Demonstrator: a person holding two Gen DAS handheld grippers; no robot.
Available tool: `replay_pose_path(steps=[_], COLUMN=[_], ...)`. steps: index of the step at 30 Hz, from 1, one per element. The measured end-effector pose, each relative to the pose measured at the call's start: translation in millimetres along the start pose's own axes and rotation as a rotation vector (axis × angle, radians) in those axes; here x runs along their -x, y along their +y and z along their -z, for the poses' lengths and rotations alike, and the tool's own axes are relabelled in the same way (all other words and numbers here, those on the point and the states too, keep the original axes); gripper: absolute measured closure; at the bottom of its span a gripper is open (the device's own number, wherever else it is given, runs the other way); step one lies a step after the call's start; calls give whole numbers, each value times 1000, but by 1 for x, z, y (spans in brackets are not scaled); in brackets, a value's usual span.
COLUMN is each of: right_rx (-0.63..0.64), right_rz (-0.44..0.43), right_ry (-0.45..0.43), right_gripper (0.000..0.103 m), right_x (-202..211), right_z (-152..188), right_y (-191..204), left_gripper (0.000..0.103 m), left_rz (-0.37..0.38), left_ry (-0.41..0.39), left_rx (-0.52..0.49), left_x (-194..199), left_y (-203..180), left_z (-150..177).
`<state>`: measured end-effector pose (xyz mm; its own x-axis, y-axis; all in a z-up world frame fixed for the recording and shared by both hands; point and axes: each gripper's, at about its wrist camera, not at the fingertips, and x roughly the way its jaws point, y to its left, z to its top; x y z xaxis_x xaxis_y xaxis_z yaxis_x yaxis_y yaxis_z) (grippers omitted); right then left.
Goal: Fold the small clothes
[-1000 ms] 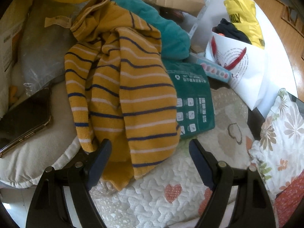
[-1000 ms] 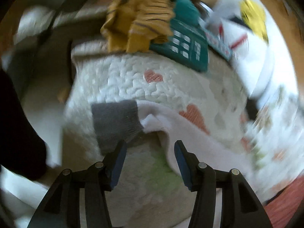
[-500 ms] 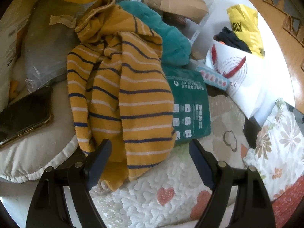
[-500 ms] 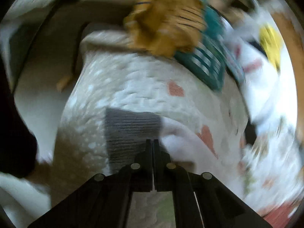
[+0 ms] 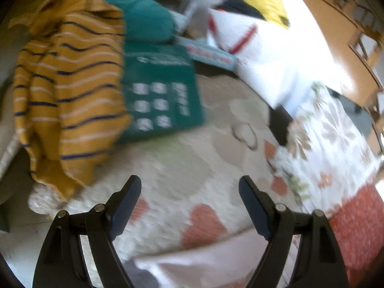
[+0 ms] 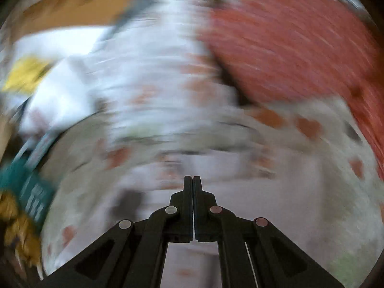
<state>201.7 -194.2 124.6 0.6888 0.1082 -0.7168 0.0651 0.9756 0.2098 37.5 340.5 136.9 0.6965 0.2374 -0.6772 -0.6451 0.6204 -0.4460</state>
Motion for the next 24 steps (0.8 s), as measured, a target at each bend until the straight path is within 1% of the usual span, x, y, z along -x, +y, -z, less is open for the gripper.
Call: replay_pose_path(steps=[1, 3, 4, 5, 6, 7, 8, 10, 11, 12, 13, 14, 15, 17, 18, 19, 20, 21, 22, 24], right_rx=[20, 113, 217, 339, 426, 541, 628, 831, 903, 1022, 1108, 1188, 1294, 1452, 1524, 1600, 1658, 1692, 1749, 1810], right_rz=[15, -17, -38, -56, -78, -123, -169, -279, -309, -349, -362, -364, -362, -361, -359, -344, -328, -319, -305, -290], right_ry=[34, 85, 108, 122, 131, 143, 154, 173, 173, 156, 127, 91, 40, -43, -91, -157, -214, -247, -302, -348], right_gripper=[98, 98, 97, 92, 86, 73, 63, 62, 62, 62, 62, 62, 61, 61, 61, 60, 57, 55, 52, 51], right_x=[-3, -3, -2, 0, 2, 4, 5, 11, 13, 19, 23, 24, 28, 33, 35, 36, 36, 32, 32, 27], right_z=[7, 28, 43, 61, 76, 99, 119, 171, 191, 220, 241, 260, 281, 313, 326, 338, 347, 349, 357, 363], right_y=[-11, -1, 19, 45, 66, 95, 119, 178, 198, 229, 247, 260, 278, 304, 316, 327, 336, 341, 349, 359], left_gripper=[21, 21, 21, 21, 21, 21, 20, 21, 21, 20, 21, 21, 21, 21, 20, 20, 20, 20, 20, 20], left_rz=[6, -11, -34, -53, -86, -113, -141, -193, -202, -207, -205, -205, -202, -195, -194, -195, -195, -192, -192, -187], left_ry=[-2, -28, -46, -54, -65, -73, -81, -94, -95, -93, -89, -84, -77, -71, -73, -76, -78, -79, -81, -83], left_rx=[-15, -49, -69, -79, -88, -86, -73, -7, 19, 58, 85, 106, 120, 123, 121, 119, 117, 114, 115, 130], left_x=[0, 2, 3, 4, 6, 8, 10, 14, 15, 15, 15, 15, 14, 13, 14, 15, 15, 16, 16, 18], left_y=[-7, -15, -14, -11, -6, 3, 13, 38, 47, 59, 67, 75, 81, 87, 89, 90, 90, 91, 92, 96], left_z=[1, 2, 1, 0, -3, -6, -10, -19, -22, -26, -28, -30, -33, -35, -36, -37, -37, -38, -38, -39])
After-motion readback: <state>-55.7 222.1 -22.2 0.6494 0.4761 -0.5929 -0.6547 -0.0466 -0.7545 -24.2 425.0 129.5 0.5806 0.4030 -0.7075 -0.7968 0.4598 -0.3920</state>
